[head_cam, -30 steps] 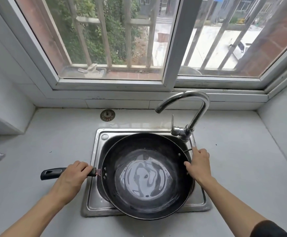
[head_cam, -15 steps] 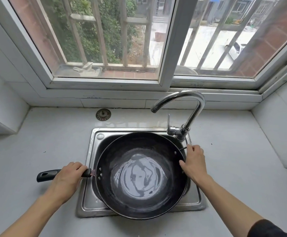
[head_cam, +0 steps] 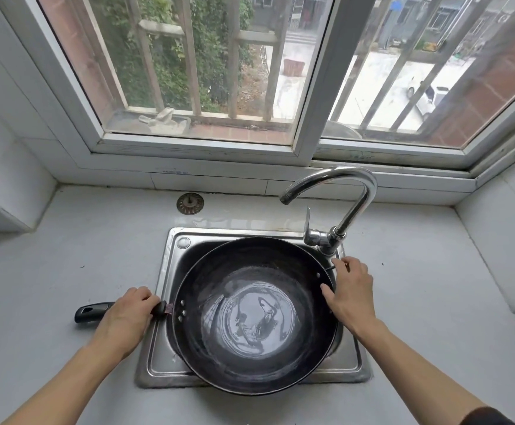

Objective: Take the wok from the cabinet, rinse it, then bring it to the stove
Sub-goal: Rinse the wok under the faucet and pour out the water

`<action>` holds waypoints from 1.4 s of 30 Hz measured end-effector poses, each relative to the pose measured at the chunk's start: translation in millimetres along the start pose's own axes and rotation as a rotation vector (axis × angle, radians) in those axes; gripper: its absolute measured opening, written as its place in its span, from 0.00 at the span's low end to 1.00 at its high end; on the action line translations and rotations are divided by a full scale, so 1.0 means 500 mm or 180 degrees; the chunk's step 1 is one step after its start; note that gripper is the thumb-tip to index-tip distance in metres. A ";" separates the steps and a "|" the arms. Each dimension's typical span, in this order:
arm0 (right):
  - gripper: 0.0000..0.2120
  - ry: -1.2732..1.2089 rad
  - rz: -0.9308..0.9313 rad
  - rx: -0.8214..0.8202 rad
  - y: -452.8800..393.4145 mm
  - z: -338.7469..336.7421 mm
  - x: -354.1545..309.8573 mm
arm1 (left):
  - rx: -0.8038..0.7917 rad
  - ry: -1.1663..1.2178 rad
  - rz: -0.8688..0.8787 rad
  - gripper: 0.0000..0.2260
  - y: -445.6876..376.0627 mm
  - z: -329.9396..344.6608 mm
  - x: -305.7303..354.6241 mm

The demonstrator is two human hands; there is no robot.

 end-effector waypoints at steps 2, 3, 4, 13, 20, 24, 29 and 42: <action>0.25 -0.0044 -0.0099 0.0051 -0.003 -0.003 -0.008 | -0.0043 -0.0016 -0.0024 0.11 -0.003 0.000 0.000; 0.24 -0.0107 -0.0190 0.0074 -0.006 -0.005 -0.016 | -0.0056 -0.0025 -0.0028 0.11 -0.004 0.000 0.000; 0.24 -0.0198 -0.0306 0.0077 -0.011 -0.006 -0.025 | -0.0061 -0.0037 -0.0031 0.11 -0.004 0.001 0.000; 0.16 -0.0968 -0.0610 0.0143 -0.130 0.001 -0.120 | 0.0030 0.0110 -0.0117 0.12 -0.005 0.007 -0.001; 0.38 -0.0661 -0.0124 -0.0073 -0.221 0.042 -0.122 | 0.0039 0.0182 -0.0190 0.12 -0.010 0.008 -0.001; 0.31 -0.0610 -0.0042 -0.0094 -0.233 0.057 -0.114 | 0.0032 0.0234 -0.0203 0.12 -0.010 0.007 0.001; 0.28 -0.0629 -0.0156 -0.0133 -0.234 0.062 -0.111 | 0.0030 0.0228 -0.0214 0.12 -0.009 0.007 0.003; 0.30 -0.0538 -0.0331 -0.0101 -0.234 0.072 -0.111 | -0.0027 0.0184 -0.0231 0.11 -0.007 -0.003 0.005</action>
Point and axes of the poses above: each hand's wrist, its own y-axis away from the middle knuckle, its own z-axis out of the palm, x = y × z, the point moved 5 cm from there along -y, towards the middle knuckle, and after that the axes turned 8 degrees about -y, right-handed, at the moved point
